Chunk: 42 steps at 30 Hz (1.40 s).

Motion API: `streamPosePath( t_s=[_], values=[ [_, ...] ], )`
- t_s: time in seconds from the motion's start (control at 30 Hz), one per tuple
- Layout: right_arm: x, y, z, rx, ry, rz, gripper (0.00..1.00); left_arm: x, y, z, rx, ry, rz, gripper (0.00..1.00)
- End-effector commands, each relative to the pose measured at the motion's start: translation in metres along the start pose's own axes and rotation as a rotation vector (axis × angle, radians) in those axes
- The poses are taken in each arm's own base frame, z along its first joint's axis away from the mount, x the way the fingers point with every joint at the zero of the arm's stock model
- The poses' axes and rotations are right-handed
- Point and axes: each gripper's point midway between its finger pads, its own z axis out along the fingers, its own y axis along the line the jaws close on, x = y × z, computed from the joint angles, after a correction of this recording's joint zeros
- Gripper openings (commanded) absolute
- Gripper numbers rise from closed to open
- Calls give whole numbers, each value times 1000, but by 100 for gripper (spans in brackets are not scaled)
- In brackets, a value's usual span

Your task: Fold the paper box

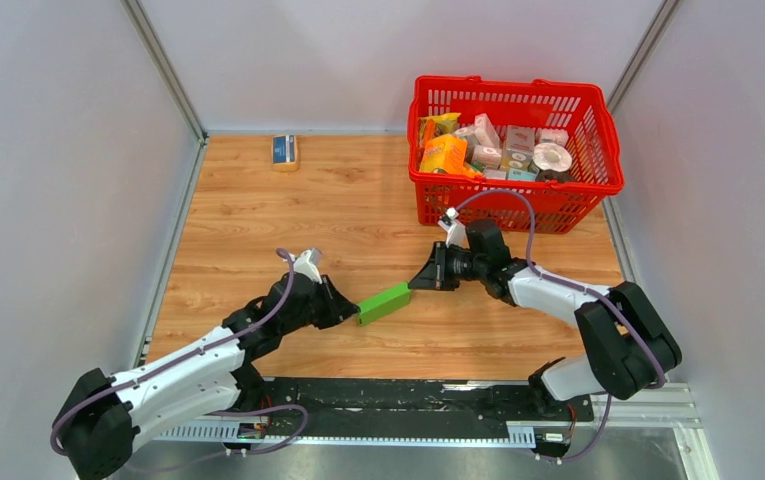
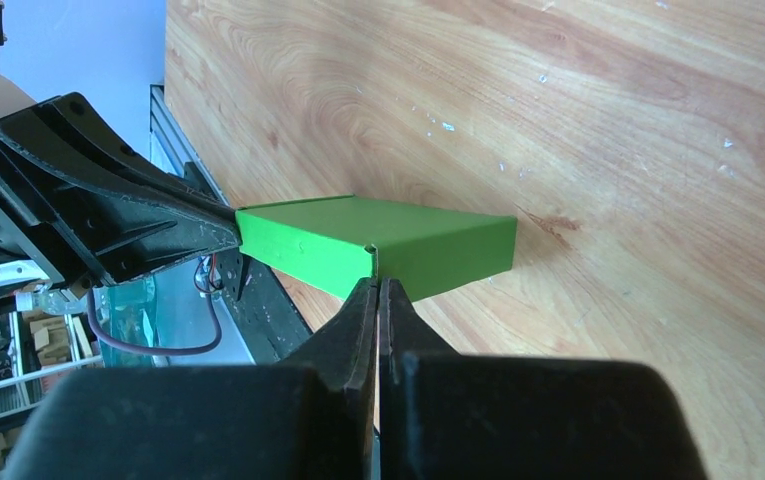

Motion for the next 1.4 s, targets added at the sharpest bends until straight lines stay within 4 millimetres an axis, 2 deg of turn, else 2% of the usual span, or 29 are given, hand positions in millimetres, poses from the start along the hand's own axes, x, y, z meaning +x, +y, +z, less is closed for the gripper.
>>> streamPosePath(
  t_s=[0.0, 0.07, 0.23, 0.27, 0.4, 0.43, 0.47, 0.5, 0.53, 0.57, 0.6, 0.63, 0.67, 0.77, 0.83, 0.87, 0.9, 0.93, 1.0, 1.03, 1.07, 1.1, 1.13, 1.17, 1.2, 1.23, 1.27, 1.33, 1.37],
  values=[
    [23, -30, 3, 106, 45, 39, 0, 12, 16, 8, -15, 20, 20, 6],
    [24, -36, 2, 130, 40, 49, 0, 19, 28, 9, -47, 41, 52, 1],
    [37, -53, -4, 207, 46, 84, 0, 39, 43, 8, -109, 90, 149, 0],
    [38, -59, -6, 238, 34, 88, 0, 38, 46, 8, -131, 76, 180, 0],
    [58, -72, -24, 327, 66, 112, 0, 50, 45, 4, -190, 112, 313, 0],
    [60, -72, -28, 342, 69, 107, 0, 47, 36, 3, -183, 99, 336, 0],
    [55, -64, -36, 335, 43, 73, 9, 48, 31, 0, -175, 101, 370, 1],
    [57, -61, -44, 351, 57, 73, 19, 48, 29, -3, -172, 110, 379, 4],
    [55, -55, -51, 355, 43, 56, 30, 41, 15, -8, -123, 86, 371, 22],
    [44, -44, -62, 347, -12, 10, 45, 39, 7, -13, -90, 78, 374, 32],
    [47, -41, -72, 363, -10, 5, 51, 36, 6, -19, -87, 73, 375, 40],
    [37, -31, -78, 356, -44, -22, 57, 25, -8, -28, -39, 27, 357, 52],
    [33, -28, -84, 365, -65, -38, 64, 20, -12, -33, -30, 8, 352, 56],
    [21, -8, -87, 299, -103, -93, 71, 11, -19, -45, -17, -1, 339, 61],
    [20, -7, -77, 274, -60, -94, 71, 6, -17, -45, -49, 4, 342, 61],
    [19, 4, -73, 232, -30, -99, 69, 3, -17, -45, -58, 0, 361, 61],
    [22, 1, -70, 237, 0, -84, 67, 0, -24, -43, -38, -7, 384, 61],
    [29, 0, -62, 242, 38, -69, 66, -1, -33, -39, -15, 3, 418, 61],
    [29, -2, -59, 259, 31, -68, 65, 5, -54, -33, 88, 56, 571, 60],
    [28, -1, -60, 269, 17, -53, 65, 6, -62, -25, 75, 97, 630, 61],
    [21, -10, -65, 332, -25, -52, 67, 5, -62, -22, 43, 97, 753, 61],
    [19, -15, -74, 394, -35, -42, 69, 9, -60, -19, 3, 123, 834, 62],
    [14, -21, -83, 458, -70, -27, 70, 8, -67, -9, -41, 140, 908, 62],
    [0, -30, -102, 559, -174, -14, 72, 9, -69, -5, -80, 134, 1014, 63],
    [1, -32, -117, 615, -194, 11, 72, 11, -69, 0, -110, 146, 1054, 63],
    [-6, -37, -133, 674, -265, 22, 73, 15, -71, 12, -139, 173, 1099, 63],
    [-12, -35, -156, 713, -362, 29, 74, 17, -73, 18, -155, 179, 1123, 63],
    [-20, -26, -181, 718, -468, 29, 75, 24, -74, 34, -209, 197, 1172, 59],
    [-24, -18, -201, 710, -560, 21, 75, 27, -73, 39, -226, 211, 1187, 57]
  ],
)
